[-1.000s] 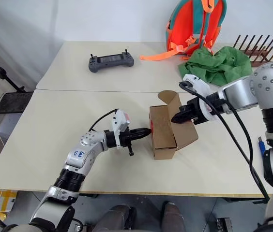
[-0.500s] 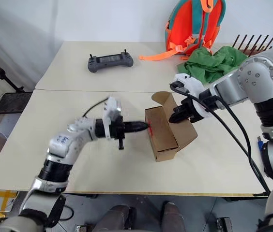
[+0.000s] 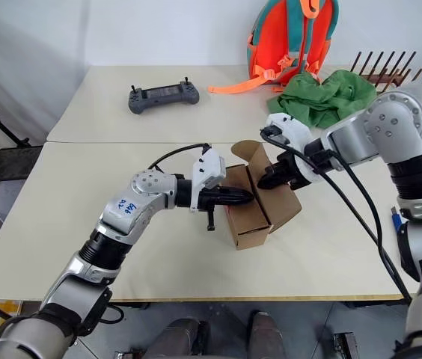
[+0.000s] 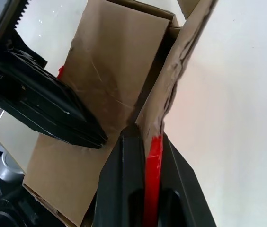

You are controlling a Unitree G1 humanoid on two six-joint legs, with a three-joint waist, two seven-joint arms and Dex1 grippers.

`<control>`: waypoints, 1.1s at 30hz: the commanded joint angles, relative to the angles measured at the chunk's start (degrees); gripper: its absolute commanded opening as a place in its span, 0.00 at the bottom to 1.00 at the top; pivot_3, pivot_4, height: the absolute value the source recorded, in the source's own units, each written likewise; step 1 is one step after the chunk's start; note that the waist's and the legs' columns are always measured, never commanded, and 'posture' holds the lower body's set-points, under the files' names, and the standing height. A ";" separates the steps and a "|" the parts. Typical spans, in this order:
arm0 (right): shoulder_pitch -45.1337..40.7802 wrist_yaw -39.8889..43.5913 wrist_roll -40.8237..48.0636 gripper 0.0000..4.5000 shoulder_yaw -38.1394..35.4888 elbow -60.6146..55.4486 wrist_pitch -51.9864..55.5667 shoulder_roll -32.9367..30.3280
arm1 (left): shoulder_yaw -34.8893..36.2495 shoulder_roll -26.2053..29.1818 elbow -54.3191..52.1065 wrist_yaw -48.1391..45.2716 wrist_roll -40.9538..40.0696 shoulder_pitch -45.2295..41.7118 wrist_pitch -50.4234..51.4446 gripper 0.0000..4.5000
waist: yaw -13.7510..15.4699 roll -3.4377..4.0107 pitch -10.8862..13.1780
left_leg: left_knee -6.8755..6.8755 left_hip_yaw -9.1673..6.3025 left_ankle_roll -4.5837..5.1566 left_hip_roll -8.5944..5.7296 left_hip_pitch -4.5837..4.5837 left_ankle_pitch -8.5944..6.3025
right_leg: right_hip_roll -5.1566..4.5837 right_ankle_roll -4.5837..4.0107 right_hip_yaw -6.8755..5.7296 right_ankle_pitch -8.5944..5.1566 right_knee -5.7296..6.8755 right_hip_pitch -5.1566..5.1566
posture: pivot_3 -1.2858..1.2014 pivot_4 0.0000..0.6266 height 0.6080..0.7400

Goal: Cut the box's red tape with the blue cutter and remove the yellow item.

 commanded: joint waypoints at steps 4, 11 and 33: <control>2.07 5.78 -1.51 0.01 2.38 -3.85 1.09 -10.16 | 5.09 5.29 0.59 0.65 -1.39 7.57 5.15 0.00 | -0.07 0.02 -0.01 | -0.01 0.02 -0.02 0.01 0.00 -0.02 | -0.01 -0.01 0.07 -0.01 -0.03 -0.01 | 0.52 0.24 1.00; 7.96 8.00 -4.36 0.01 -3.20 -8.15 1.09 -11.30 | 9.58 6.19 -5.95 0.78 -7.32 11.96 11.07 0.00 | 1.03 0.08 0.00 | 0.05 -0.01 -0.01 -0.09 0.02 0.00 | -0.15 -0.01 0.15 -0.01 -0.12 0.03 | 0.52 0.24 1.00; 43.97 19.43 -25.05 0.89 -30.64 -28.55 -33.13 -11.14 | 12.68 12.25 -8.47 2.56 -8.75 11.23 18.56 0.59 | 1.72 0.01 0.04 | 0.06 0.01 0.17 -0.37 -0.11 0.01 | -0.05 0.01 -0.04 0.01 0.17 -0.10 | 0.52 0.24 1.00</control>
